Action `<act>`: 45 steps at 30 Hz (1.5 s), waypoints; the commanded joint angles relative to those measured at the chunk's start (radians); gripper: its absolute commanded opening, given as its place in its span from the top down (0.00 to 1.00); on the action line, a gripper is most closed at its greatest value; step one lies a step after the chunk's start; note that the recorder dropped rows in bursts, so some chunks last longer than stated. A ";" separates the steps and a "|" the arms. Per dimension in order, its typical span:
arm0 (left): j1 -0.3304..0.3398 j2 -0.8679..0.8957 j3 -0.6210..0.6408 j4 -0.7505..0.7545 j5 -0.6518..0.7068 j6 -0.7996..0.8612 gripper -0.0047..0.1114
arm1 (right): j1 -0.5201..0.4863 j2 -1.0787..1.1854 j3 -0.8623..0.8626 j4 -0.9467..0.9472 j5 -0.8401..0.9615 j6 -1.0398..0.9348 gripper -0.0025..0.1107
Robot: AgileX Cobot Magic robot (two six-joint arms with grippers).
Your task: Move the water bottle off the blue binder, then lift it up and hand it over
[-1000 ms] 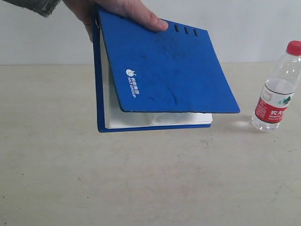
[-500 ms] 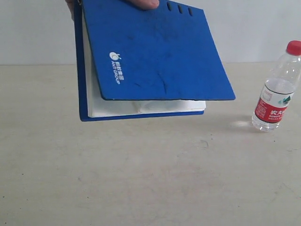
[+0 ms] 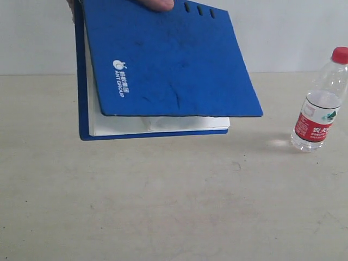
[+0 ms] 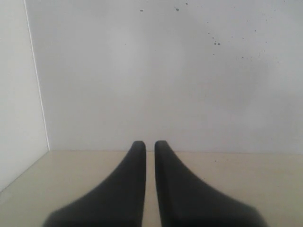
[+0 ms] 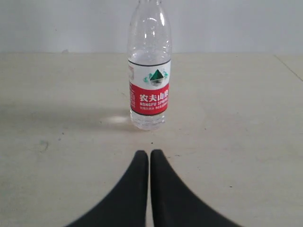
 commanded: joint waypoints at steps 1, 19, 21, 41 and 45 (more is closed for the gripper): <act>-0.008 -0.002 0.003 -0.006 -0.005 -0.001 0.90 | -0.003 -0.005 -0.001 -0.040 0.016 -0.065 0.98; -0.008 -0.002 0.003 -0.006 -0.005 -0.001 0.90 | -0.003 -0.005 -0.001 -0.020 0.007 -0.061 0.98; -0.008 -0.002 0.003 -0.006 -0.005 -0.001 0.90 | -0.003 -0.005 -0.001 -0.020 0.007 -0.061 0.98; 0.275 -0.002 0.007 -0.006 0.331 -0.055 0.90 | -0.003 -0.005 -0.001 -0.022 0.001 -0.061 0.98; 0.273 -0.002 0.002 -0.006 0.338 -0.081 0.90 | -0.003 -0.005 -0.001 -0.022 0.001 -0.061 0.98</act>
